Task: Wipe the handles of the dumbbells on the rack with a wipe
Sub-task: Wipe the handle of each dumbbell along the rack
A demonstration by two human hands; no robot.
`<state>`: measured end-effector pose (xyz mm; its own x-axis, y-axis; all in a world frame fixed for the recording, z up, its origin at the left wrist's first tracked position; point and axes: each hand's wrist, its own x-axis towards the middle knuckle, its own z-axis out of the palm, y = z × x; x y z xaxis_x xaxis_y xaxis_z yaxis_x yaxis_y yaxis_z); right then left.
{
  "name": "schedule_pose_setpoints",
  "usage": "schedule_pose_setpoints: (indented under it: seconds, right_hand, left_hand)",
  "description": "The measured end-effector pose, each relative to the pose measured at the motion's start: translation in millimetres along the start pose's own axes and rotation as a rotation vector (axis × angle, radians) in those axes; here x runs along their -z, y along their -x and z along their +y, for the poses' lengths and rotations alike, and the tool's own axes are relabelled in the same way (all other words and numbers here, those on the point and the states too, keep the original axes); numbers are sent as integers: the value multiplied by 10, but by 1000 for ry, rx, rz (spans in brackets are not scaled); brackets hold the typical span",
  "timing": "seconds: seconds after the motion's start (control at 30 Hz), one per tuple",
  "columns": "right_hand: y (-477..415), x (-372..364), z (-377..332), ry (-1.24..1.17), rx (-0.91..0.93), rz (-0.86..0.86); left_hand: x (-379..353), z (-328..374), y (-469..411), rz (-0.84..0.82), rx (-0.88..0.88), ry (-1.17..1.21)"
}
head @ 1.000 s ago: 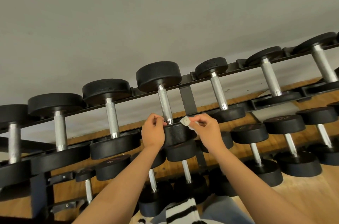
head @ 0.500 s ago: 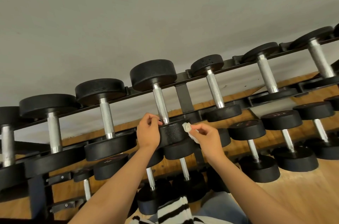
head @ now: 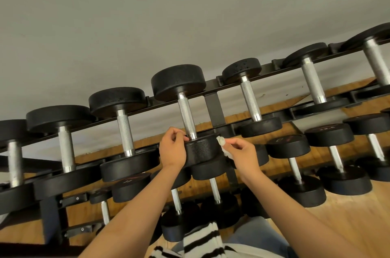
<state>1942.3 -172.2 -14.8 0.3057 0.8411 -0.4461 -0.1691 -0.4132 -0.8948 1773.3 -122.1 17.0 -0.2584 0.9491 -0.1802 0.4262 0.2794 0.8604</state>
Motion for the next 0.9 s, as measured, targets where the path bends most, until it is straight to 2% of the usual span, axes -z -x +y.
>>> schedule_pose_setpoints:
  seconds: [0.47, 0.9]
  right_hand:
    - [-157, -91, 191, 9, -10, 81]
    - [-287, -99, 255, 69, 6, 15]
  left_hand:
    - [-3, 18, 7, 2, -5, 22]
    - [-15, 4, -12, 2, 15, 41]
